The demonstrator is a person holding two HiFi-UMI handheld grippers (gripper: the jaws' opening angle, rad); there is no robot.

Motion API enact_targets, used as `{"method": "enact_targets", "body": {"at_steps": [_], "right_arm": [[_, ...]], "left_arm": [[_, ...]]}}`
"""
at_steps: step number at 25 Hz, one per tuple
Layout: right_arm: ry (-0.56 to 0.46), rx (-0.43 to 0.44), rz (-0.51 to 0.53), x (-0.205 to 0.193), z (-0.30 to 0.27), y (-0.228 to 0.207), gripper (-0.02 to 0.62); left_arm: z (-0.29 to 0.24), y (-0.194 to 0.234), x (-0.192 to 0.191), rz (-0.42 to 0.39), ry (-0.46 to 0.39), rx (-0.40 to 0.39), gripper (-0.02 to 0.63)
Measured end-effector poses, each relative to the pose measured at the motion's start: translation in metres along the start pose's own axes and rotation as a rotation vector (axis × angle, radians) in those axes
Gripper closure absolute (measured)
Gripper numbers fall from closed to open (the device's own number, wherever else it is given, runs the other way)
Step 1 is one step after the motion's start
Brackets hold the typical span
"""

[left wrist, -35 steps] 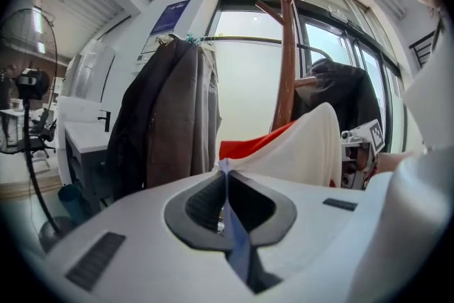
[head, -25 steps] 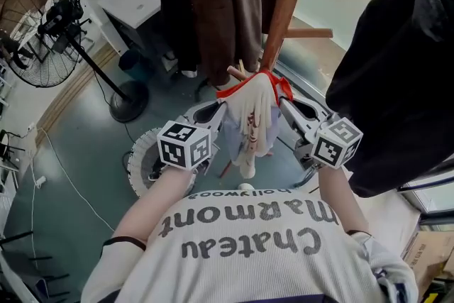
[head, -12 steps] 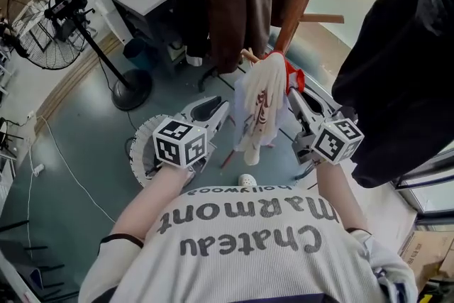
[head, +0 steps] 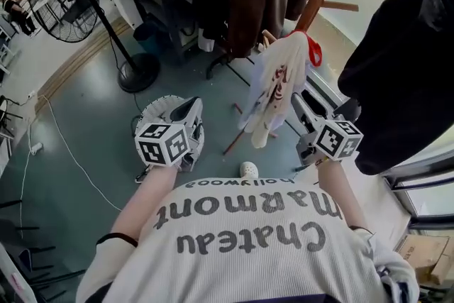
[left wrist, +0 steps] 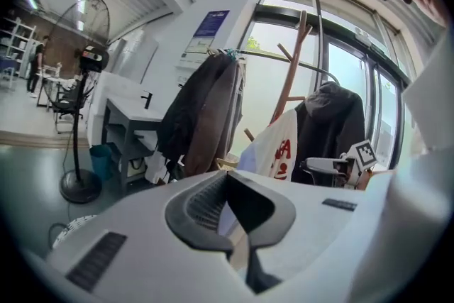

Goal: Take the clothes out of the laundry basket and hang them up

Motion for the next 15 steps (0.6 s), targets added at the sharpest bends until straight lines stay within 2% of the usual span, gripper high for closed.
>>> {"method": "enact_targets", "body": {"at_steps": [3, 6, 8, 12, 15], "right_arm": [[0.099, -0.006, 0.085, -0.028, -0.002, 0.025, 0.421], [0.202, 0.004, 0.112, -0.06, -0.01, 0.053, 0.509], [0.27, 0.022, 0.121, -0.082, -0.021, 0.072, 0.535], [0.404, 0.119, 0.129, -0.126, -0.048, 0.113, 0.554], [0.462, 0.198, 0.182, -0.151, -0.08, 0.142, 0.557]], "left_arm": [[0.042, 0.009, -0.014, 0.047, -0.035, 0.056, 0.597], [0.089, 0.018, -0.038, 0.093, -0.054, 0.133, 0.597], [0.121, 0.027, -0.058, 0.131, -0.074, 0.198, 0.597], [0.187, 0.045, -0.103, 0.254, -0.128, 0.369, 0.597], [0.221, 0.06, -0.128, 0.296, -0.149, 0.484, 0.597]]}}
Point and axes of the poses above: the fingertips, and each gripper's own axes: z backward along the fingers, y to its left, x out of its top, the point moved 9 cm from there along z, backward along the fingers, and after that the axes turned 15 degrees about -x, right-handed, at the moved point
